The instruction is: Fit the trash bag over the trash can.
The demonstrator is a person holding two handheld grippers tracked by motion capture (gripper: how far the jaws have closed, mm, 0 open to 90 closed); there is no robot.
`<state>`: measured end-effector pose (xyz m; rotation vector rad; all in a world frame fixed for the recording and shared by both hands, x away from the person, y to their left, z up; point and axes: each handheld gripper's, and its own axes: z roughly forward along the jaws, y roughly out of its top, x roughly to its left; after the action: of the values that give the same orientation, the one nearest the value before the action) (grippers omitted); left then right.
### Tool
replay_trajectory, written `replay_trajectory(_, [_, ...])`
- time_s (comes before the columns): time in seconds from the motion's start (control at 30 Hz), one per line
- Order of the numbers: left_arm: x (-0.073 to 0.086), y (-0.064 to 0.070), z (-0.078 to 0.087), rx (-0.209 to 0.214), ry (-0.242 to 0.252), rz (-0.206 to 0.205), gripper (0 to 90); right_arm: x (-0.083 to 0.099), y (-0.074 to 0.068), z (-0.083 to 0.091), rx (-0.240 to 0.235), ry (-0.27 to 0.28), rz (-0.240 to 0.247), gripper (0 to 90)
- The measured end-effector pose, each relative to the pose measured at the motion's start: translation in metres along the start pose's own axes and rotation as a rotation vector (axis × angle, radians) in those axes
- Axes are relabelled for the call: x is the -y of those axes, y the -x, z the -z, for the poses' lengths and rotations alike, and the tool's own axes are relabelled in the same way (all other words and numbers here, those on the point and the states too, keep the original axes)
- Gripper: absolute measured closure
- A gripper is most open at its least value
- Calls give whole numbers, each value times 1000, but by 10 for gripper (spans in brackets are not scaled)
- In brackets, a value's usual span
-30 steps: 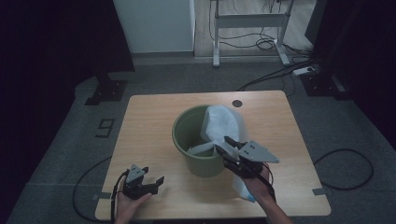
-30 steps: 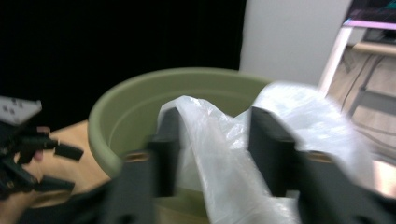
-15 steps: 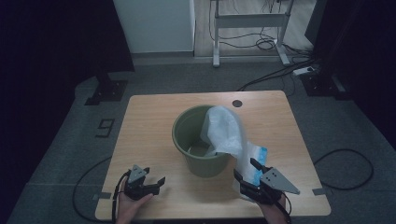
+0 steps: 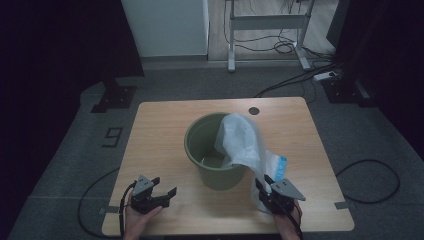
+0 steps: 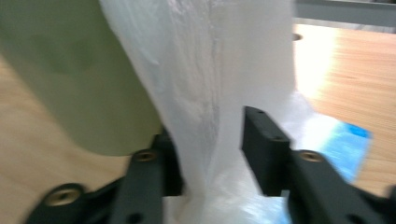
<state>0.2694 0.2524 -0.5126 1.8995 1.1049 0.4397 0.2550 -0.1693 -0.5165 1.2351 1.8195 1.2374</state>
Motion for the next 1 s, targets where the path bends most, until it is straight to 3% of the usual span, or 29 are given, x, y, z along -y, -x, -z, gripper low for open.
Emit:
replay_trajectory(0.07, [-2,1,1,-3,5,-2,189,0,9,1,47,13,-16,742])
replay_trajectory(0.2, [-7,3,6,-14,2,14,208,-7,28,7,76,44,-77,867])
replay_trajectory(0.37, [-18,10,15,9,41,13,226,-29,46,20,107,133,-127,885])
replay_trajectory(0.47, [-24,16,18,-9,56,5,233,-52,53,29,122,204,-138,885])
replay_trajectory(0.63, [-39,22,31,-32,96,14,262,-85,54,39,97,278,-139,885])
replay_trajectory(0.67, [-39,22,31,-32,96,14,262,-85,54,39,97,278,-139,885])
replay_trajectory(0.73, [-46,25,38,-32,116,19,260,-103,48,42,88,316,-111,885])
replay_trajectory(1.0, [-71,38,49,-27,175,-6,246,-131,29,40,31,368,-66,879])
